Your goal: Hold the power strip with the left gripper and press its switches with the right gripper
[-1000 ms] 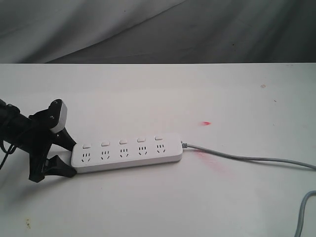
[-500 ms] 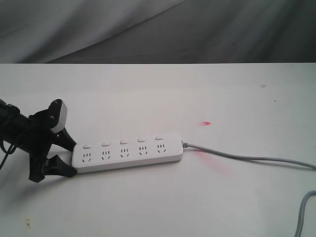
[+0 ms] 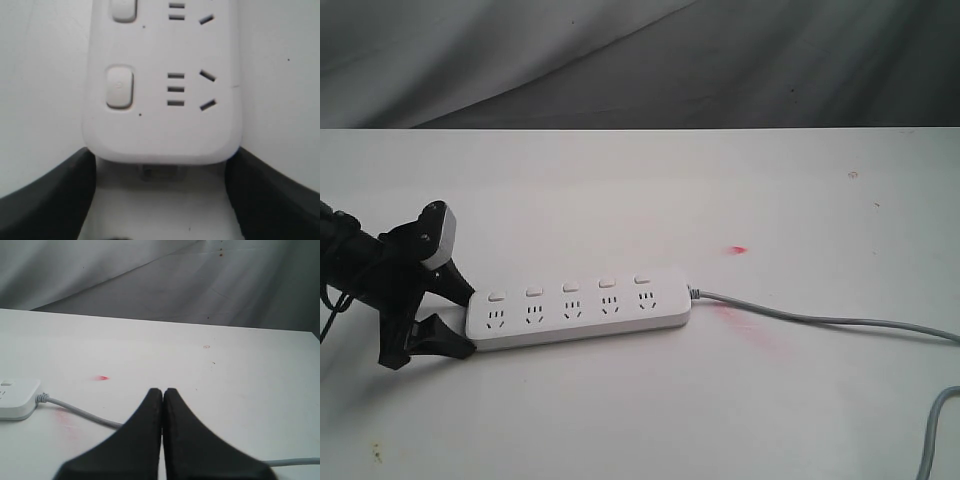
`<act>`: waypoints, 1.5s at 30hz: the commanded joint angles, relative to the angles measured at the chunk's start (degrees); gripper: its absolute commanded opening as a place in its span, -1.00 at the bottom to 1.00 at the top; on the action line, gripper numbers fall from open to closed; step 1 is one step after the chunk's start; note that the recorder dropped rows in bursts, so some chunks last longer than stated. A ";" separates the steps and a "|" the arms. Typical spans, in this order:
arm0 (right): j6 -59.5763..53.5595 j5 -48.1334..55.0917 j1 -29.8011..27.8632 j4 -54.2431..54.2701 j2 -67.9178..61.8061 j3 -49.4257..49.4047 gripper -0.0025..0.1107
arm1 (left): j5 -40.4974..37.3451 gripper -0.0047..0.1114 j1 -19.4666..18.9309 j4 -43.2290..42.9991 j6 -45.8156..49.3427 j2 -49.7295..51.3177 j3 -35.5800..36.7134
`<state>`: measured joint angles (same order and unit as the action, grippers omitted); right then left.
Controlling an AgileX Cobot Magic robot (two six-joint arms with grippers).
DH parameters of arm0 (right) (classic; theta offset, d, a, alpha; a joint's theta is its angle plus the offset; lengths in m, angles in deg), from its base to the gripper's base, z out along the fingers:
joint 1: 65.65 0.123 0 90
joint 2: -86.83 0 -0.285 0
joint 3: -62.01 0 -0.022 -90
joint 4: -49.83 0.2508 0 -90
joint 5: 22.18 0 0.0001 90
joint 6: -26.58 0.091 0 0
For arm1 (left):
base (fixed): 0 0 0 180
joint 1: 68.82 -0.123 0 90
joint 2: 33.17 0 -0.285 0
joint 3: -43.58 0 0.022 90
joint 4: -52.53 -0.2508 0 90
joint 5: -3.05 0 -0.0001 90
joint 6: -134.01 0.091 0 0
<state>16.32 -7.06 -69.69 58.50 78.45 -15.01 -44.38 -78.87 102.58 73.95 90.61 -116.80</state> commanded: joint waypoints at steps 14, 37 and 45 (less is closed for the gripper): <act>0.08 -0.07 -0.53 -0.20 0.30 -0.20 -0.96 | -0.90 0.23 0.33 0.86 0.03 0.13 -0.07; 0.19 6.45 -0.53 -0.20 0.16 3.54 -0.96 | -0.90 0.23 0.33 0.86 0.03 0.13 -0.07; 0.31 23.10 -0.42 -2.67 -18.74 27.25 -0.96 | -0.90 0.23 0.33 0.86 0.03 0.13 -0.07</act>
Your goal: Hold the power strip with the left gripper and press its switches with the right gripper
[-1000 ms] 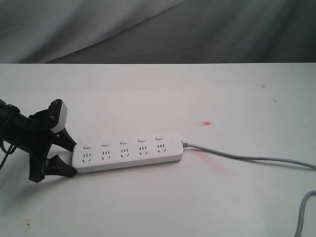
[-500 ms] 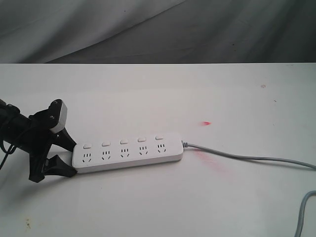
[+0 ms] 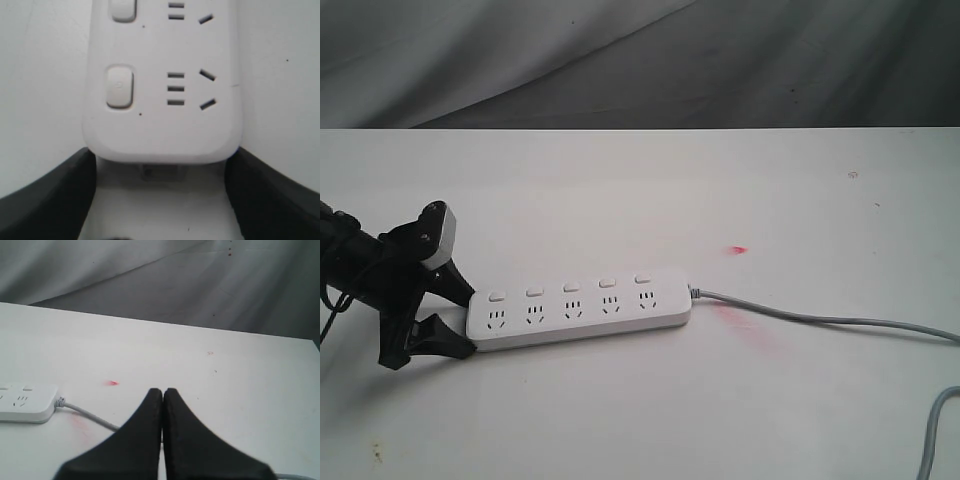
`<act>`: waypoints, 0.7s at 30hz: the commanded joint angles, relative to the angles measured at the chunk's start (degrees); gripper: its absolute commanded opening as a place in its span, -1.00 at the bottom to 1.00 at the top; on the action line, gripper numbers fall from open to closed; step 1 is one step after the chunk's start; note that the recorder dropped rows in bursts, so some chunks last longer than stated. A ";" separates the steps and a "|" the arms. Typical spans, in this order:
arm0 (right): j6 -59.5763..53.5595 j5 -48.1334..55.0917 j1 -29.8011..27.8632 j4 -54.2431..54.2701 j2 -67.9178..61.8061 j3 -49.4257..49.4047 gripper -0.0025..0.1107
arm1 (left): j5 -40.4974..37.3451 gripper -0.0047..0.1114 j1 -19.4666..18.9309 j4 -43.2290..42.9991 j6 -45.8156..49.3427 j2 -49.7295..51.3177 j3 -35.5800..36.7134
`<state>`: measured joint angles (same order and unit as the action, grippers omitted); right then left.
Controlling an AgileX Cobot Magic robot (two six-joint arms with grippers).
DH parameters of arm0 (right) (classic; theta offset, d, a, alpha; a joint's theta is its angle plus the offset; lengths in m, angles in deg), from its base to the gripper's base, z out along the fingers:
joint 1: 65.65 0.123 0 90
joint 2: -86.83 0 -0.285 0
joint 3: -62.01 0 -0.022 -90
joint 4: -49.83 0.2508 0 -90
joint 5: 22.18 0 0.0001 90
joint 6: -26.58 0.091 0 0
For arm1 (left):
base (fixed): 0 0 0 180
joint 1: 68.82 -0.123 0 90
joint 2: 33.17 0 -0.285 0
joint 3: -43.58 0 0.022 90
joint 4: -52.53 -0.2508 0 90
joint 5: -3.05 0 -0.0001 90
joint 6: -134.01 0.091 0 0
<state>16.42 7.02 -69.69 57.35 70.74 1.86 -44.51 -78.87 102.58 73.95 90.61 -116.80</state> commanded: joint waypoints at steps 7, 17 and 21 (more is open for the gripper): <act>0.21 16.03 7.29 -1.48 -35.97 26.31 -0.96 | -0.78 0.23 0.33 0.86 0.03 0.13 -0.07; 0.23 11.02 28.52 -2.45 -66.39 43.89 -0.96 | -0.78 0.23 0.33 0.86 0.03 0.13 -0.07; -6.79 16.77 30.91 -1.92 -78.15 52.62 -0.96 | -0.78 0.23 0.33 0.86 0.03 0.13 -0.07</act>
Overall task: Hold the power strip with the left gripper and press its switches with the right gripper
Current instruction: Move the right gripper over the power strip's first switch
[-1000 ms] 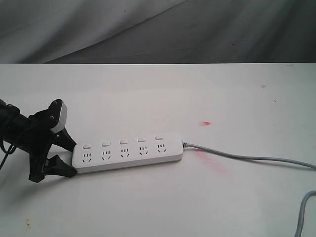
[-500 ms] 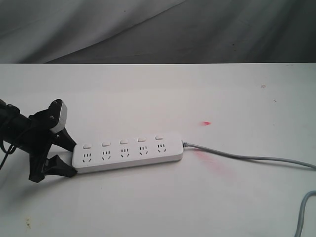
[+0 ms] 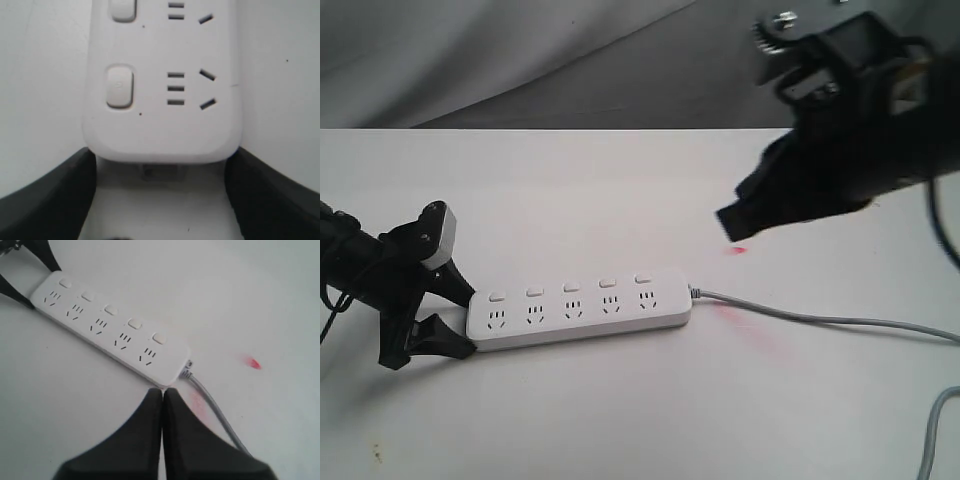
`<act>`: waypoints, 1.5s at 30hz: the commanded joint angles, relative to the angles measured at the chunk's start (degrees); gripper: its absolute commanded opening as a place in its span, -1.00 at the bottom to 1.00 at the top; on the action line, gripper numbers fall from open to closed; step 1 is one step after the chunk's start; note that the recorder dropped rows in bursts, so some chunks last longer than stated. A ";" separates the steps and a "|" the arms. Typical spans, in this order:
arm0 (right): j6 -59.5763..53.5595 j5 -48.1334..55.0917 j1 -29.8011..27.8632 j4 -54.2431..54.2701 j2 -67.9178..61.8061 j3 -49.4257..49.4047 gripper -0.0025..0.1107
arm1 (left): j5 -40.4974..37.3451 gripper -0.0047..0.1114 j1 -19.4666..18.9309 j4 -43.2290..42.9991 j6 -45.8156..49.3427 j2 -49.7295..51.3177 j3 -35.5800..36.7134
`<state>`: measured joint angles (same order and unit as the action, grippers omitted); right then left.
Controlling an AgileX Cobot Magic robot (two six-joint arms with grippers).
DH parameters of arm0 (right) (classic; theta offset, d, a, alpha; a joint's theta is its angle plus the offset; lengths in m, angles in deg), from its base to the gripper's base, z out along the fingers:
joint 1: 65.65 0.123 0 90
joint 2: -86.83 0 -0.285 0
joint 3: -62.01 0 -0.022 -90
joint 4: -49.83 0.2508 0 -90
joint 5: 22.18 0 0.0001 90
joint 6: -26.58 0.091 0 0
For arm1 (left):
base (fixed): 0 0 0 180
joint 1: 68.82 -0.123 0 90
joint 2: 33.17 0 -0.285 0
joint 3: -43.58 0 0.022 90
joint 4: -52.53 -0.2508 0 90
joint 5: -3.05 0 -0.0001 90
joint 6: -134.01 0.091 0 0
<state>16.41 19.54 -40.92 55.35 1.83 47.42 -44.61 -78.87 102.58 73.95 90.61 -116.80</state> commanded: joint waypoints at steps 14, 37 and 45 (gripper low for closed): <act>-44.98 20.61 2.61 15.85 -40.69 44.98 -0.96 | -0.67 0.23 0.33 0.86 0.03 0.13 -0.07; -51.26 11.47 7.32 25.05 -64.32 62.47 -0.11 | -0.67 0.23 0.33 0.86 0.03 0.13 -0.07; -52.67 10.98 7.43 25.05 -65.45 62.47 -0.08 | -0.67 0.23 0.33 0.86 0.03 0.13 -0.07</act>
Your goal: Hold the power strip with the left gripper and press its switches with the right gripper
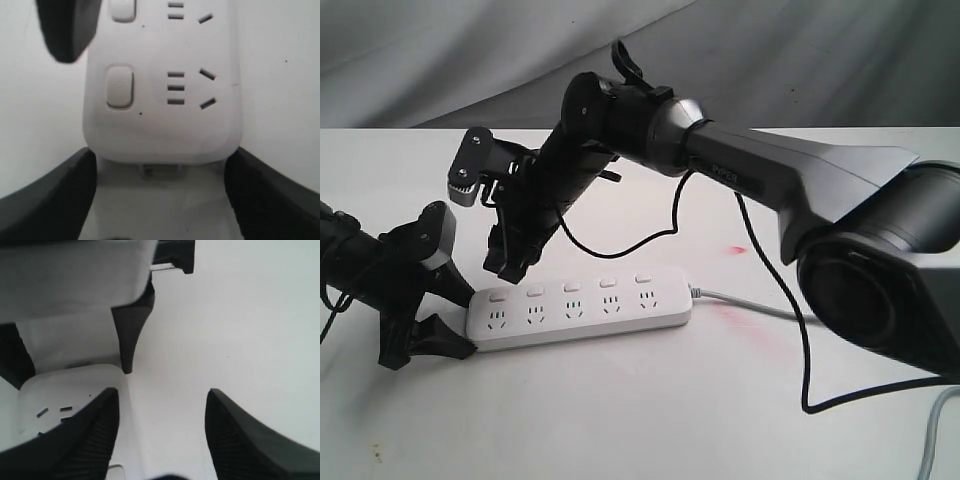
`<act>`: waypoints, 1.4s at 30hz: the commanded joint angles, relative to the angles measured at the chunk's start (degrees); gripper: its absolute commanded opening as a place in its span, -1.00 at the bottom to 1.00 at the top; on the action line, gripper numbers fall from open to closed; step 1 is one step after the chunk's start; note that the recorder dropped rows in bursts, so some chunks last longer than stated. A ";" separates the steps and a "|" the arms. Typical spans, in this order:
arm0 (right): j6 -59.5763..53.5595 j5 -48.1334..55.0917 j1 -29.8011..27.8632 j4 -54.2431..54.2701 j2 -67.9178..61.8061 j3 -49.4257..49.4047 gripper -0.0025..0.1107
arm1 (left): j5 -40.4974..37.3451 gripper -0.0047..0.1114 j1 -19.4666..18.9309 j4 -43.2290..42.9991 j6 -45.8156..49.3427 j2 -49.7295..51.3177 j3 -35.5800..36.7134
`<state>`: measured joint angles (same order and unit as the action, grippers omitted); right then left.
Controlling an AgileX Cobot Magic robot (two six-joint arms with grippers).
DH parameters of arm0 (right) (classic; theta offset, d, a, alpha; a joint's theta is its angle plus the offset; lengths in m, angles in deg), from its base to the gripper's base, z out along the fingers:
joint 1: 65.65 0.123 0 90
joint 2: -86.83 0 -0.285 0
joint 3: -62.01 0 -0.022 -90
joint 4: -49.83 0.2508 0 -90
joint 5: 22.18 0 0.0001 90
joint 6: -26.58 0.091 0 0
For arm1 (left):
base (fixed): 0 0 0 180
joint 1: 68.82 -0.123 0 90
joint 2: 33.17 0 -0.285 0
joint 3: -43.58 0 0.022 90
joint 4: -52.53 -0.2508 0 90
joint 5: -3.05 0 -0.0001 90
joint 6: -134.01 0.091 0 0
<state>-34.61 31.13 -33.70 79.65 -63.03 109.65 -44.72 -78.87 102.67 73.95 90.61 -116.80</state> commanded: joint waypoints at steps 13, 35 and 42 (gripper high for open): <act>-4.63 -3.09 1.35 1.29 -2.37 0.25 -0.08 | -0.56 0.23 0.33 0.77 0.03 0.13 -0.07; -7.99 -0.24 1.47 -1.72 -4.27 0.25 -0.08 | -0.56 0.23 0.33 0.77 0.03 0.13 -0.07; -9.20 0.01 1.47 -3.78 -4.27 0.25 -0.08 | -0.56 0.23 0.33 0.77 0.03 0.13 -0.07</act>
<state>-42.72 29.57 -32.50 78.38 -66.58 109.89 -44.72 -78.87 102.67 73.95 90.61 -116.80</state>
